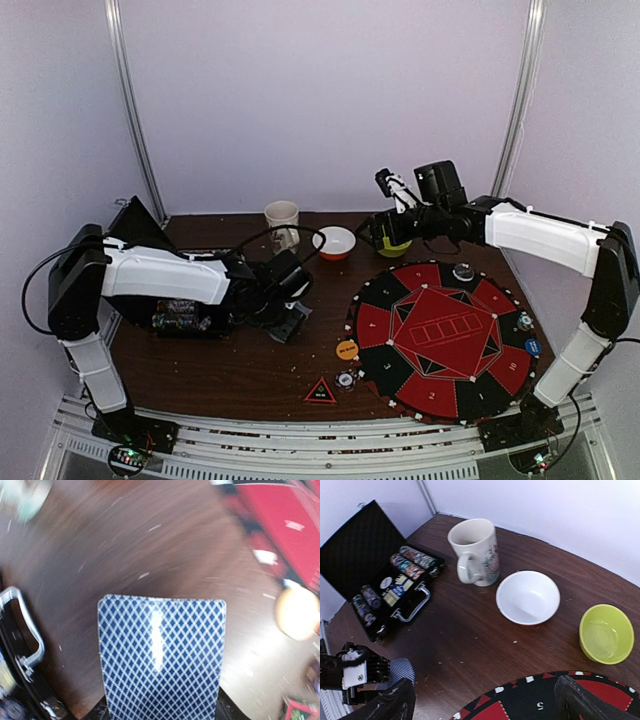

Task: Distribute texas hold em gaming equipment
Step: Pick up the poker card from the center of the board, then pick up the poker card from the face-down deck piles.

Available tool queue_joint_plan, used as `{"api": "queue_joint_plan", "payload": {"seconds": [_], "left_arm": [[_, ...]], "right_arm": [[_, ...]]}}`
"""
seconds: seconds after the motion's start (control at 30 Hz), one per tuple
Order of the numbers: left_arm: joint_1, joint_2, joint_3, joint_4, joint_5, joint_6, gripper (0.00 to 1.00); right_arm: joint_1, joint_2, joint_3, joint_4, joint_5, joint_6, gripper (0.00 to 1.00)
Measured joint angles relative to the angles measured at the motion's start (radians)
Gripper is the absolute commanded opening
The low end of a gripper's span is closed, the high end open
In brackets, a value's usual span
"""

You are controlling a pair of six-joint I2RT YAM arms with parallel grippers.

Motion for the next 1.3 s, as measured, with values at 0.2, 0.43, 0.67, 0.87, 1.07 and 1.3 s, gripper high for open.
{"api": "queue_joint_plan", "payload": {"seconds": [0.2,0.43,0.67,0.87,1.07,1.3], "left_arm": [[-0.031,-0.115,0.047,-0.066,0.101,0.220,0.50],[-0.034,-0.245,0.081,-0.090,0.187,0.377,0.49],[-0.042,-0.269,0.111,-0.105,0.191,0.462,0.48],[-0.042,-0.269,0.117,-0.116,0.183,0.493,0.48],[-0.042,-0.269,0.127,-0.126,0.180,0.506,0.48],[-0.042,-0.267,0.127,-0.130,0.173,0.520,0.46]], "right_arm": [[-0.013,-0.009,0.019,-0.028,-0.222,0.031,1.00],[-0.054,-0.029,-0.031,0.021,-0.458,0.132,0.94],[0.036,0.042,-0.032,0.029,-0.585,0.157,0.95],[0.103,0.113,-0.016,0.029,-0.635,0.158,0.95],[0.141,0.187,0.021,0.036,-0.637,0.167,0.91],[0.153,0.236,0.069,0.042,-0.625,0.199,0.82]]}}
